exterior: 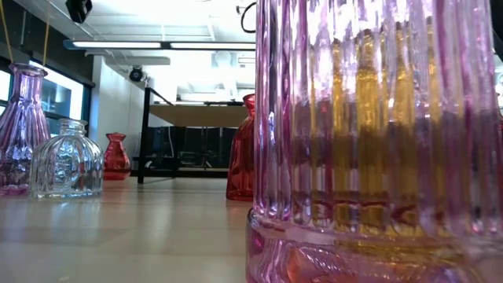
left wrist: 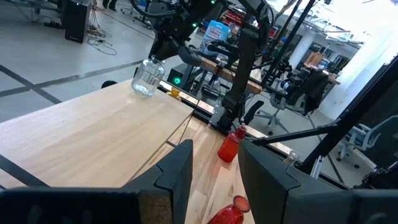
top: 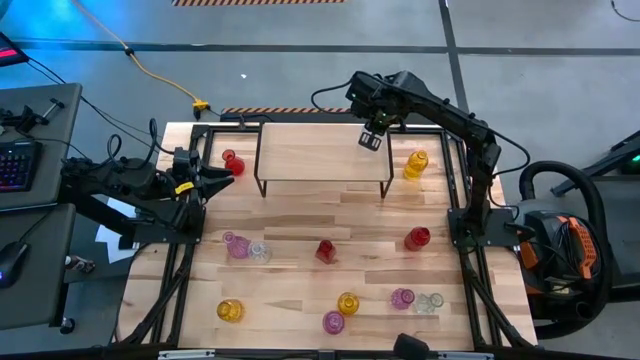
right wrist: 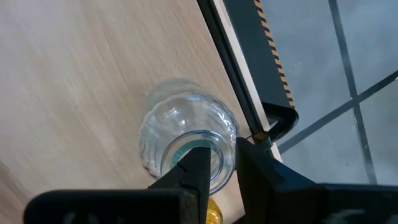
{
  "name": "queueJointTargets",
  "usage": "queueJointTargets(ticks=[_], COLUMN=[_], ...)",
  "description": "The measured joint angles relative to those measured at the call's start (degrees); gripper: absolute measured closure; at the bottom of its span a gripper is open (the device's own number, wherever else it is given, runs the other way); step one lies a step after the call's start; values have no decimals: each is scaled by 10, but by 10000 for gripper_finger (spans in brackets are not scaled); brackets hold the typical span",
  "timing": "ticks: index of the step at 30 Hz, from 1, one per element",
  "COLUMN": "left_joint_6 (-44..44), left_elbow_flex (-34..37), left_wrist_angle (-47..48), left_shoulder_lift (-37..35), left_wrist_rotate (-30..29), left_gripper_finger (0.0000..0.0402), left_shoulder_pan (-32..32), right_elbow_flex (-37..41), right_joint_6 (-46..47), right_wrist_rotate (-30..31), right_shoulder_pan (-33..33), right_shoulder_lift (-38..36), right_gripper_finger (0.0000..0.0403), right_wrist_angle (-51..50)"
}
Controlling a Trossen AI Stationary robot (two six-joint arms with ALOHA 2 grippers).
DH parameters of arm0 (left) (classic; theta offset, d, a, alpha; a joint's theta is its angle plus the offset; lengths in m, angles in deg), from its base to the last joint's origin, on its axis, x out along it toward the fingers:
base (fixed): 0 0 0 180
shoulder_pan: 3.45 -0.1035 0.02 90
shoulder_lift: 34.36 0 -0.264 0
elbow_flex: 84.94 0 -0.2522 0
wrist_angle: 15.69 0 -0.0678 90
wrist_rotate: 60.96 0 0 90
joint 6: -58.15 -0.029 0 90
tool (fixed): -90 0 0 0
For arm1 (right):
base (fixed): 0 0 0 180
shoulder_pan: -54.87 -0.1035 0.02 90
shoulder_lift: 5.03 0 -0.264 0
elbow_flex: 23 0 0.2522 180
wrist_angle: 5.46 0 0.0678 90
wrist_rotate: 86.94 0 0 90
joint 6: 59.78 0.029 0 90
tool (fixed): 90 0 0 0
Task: Sort vases onto shelf
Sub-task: Put the center transparent vase on the shelf
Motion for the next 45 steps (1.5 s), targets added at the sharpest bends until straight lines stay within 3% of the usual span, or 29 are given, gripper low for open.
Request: queueJointTargets(ticks=[16, 27, 45], left_joint_6=[0, 0, 0], left_elbow_flex=[0, 0, 0], left_wrist_angle=[0, 0, 0], left_shoulder_lift=[0, 0, 0], left_wrist_rotate=[0, 0, 0], left_gripper_finger=[282, 282, 282], left_shoulder_pan=[0, 0, 0], right_elbow_flex=[0, 0, -24], right_joint_6=[-3, -3, 1], right_wrist_rotate=[-5, -9, -25], right_shoulder_pan=[0, 0, 0], right_shoulder_lift=[0, -1, 1], right_gripper_finger=[341, 290, 288], right_wrist_angle=[1, 9, -28])
